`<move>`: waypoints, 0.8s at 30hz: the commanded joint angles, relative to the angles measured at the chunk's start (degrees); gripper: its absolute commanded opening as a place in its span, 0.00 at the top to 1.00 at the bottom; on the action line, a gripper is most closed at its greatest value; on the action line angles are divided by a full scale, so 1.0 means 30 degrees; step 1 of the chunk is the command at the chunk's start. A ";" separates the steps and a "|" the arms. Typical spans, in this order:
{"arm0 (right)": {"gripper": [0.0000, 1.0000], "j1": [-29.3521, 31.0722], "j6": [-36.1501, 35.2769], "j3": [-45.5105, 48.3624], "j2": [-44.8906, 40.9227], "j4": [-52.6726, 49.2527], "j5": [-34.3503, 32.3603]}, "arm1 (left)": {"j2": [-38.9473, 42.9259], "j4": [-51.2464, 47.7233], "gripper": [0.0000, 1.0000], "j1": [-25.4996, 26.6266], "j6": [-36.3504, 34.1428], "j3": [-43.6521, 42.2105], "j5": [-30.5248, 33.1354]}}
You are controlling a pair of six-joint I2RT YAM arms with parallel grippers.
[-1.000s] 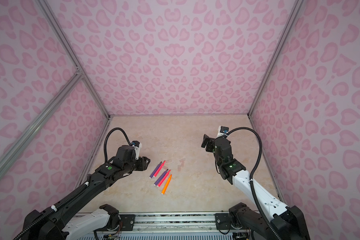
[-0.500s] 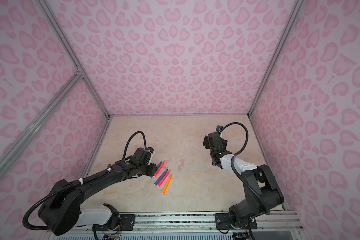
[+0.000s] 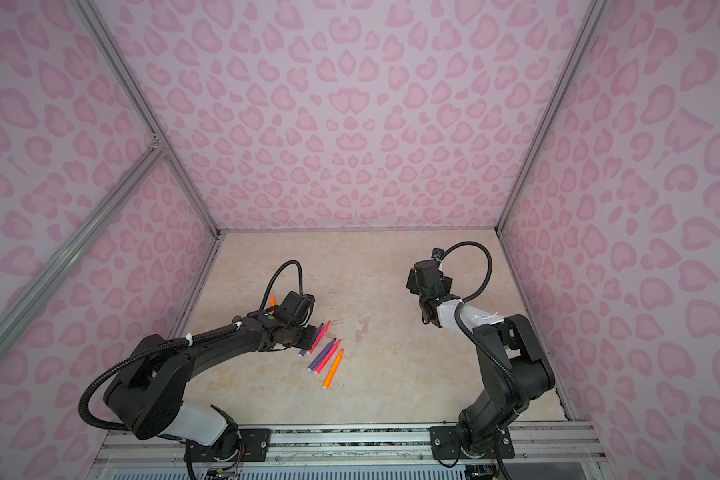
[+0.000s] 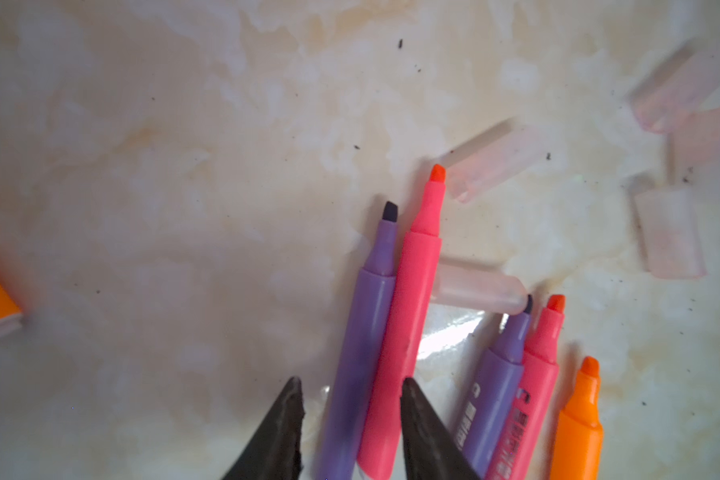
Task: Insert the pens into the pen caps
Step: 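Move the left gripper over the pink highlighter and close on it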
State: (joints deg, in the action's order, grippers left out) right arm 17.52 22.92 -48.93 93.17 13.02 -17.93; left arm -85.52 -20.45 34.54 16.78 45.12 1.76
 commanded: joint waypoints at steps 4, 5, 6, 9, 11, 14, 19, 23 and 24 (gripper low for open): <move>0.14 -0.0076 0.0138 -0.0141 0.0190 0.0346 0.0143 | 0.1795 0.0679 0.58 0.0595 -0.0592 -0.0832 -0.0166; 0.15 -0.0086 0.0143 -0.0207 0.0231 0.0279 0.0177 | 0.1914 0.0720 0.59 0.0711 -0.0665 -0.0862 -0.0211; 0.15 -0.0072 0.0148 -0.0206 0.0234 0.0261 0.0177 | 0.1935 0.0726 0.59 0.0798 -0.0712 -0.0909 -0.0213; 0.15 -0.0075 0.0179 -0.0121 0.0121 0.0286 0.0126 | 0.1450 0.0663 0.61 0.0985 -0.0823 -0.0678 -0.0377; 0.15 -0.0074 0.0193 -0.0076 0.0091 0.0272 0.0133 | 0.0932 0.0584 0.62 0.1066 -0.0877 -0.0444 -0.0461; 0.15 -0.0096 0.0207 -0.0002 0.0029 0.0246 0.0155 | 0.0154 0.0291 0.63 0.1214 -0.0917 -0.0008 -0.0360; 0.15 -0.0084 0.0230 -0.0008 0.0013 0.0211 0.0192 | -0.0912 -0.0092 0.63 0.1317 -0.0812 0.0577 0.0086; 0.15 -0.0079 0.0216 -0.0056 0.0052 0.0174 0.0206 | -0.1693 -0.0394 0.63 0.1324 -0.0798 0.1011 0.0226; 0.15 -0.0087 0.0218 -0.0048 0.0034 0.0195 0.0206 | -0.1855 -0.0465 0.63 0.1346 -0.0782 0.1104 0.0248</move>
State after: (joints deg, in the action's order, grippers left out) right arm 17.23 23.35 -49.23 93.14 13.37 -16.91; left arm -89.97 -20.62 38.50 14.85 47.27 1.67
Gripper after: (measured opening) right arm 0.854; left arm 0.373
